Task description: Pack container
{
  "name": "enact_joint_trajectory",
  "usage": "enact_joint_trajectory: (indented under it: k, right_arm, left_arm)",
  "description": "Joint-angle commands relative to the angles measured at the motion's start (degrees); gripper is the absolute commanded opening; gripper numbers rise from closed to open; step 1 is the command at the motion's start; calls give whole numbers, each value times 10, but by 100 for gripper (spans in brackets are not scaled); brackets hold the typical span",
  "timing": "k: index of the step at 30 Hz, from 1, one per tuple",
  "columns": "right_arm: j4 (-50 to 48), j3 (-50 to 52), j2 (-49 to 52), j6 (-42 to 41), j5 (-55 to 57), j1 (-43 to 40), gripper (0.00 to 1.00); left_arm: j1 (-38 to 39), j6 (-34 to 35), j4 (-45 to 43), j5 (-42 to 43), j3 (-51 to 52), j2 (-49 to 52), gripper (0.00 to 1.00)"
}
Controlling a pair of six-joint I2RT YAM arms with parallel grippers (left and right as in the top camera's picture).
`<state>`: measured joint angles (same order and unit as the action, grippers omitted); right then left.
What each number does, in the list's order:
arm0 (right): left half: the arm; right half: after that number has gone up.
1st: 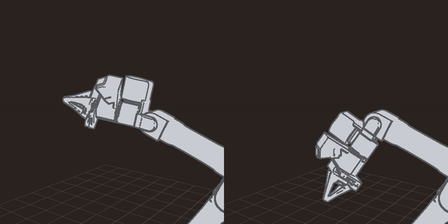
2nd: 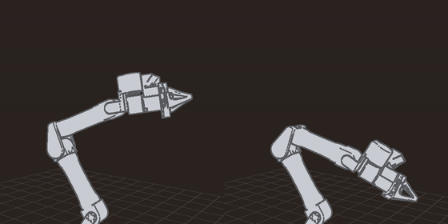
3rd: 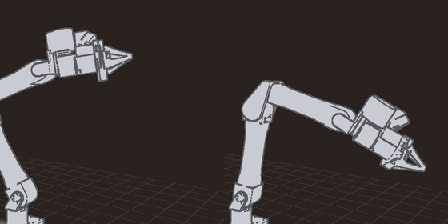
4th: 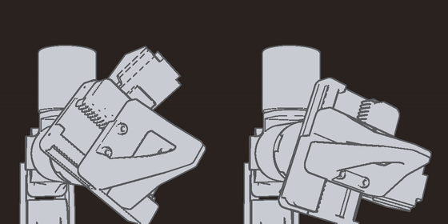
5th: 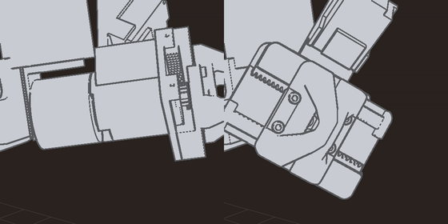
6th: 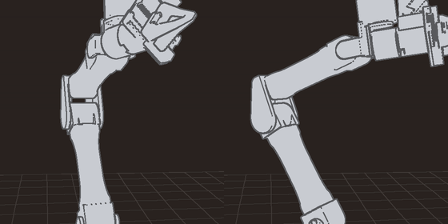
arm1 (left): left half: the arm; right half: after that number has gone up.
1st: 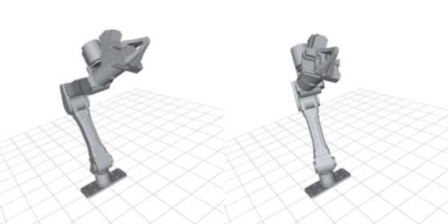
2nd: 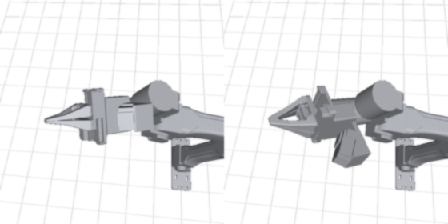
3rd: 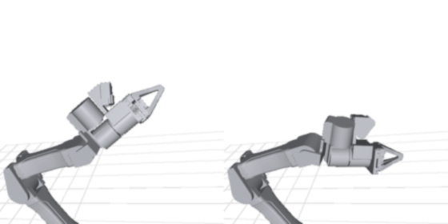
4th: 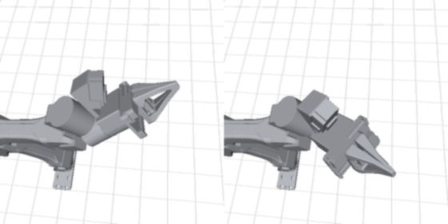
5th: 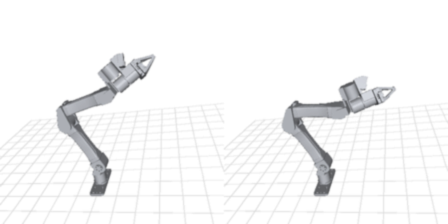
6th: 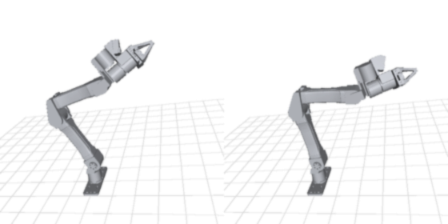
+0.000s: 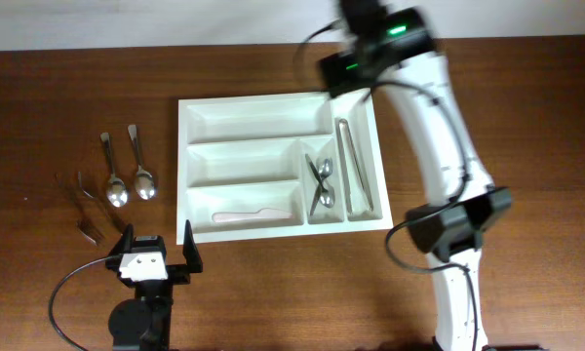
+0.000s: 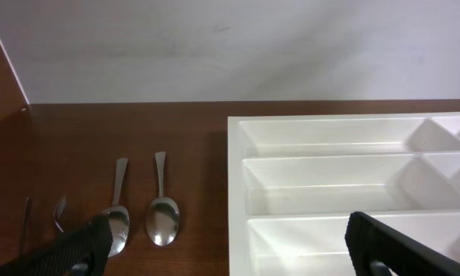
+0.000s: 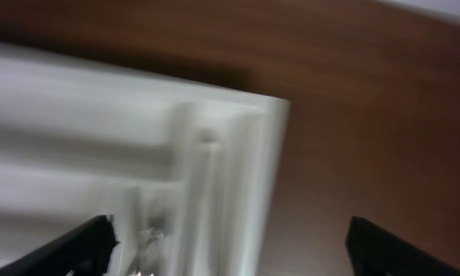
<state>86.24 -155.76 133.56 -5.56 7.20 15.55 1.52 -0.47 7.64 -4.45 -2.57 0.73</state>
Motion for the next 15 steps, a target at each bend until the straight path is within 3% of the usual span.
enact_joint_trajectory:
  k: [1,10,15]
  right_arm:
    - [25,-20,-23,-59,25,-62,99]
    - [52,-19,-23,-59,25,-177,99]
    - [53,-19,-23,-59,25,-197,99]
  left_arm:
    - [-2,-11,-1,2,5,-4,99]
    - [-2,-11,-2,2,5,-4,99]
    - [-2,-13,-25,5,5,-4,99]
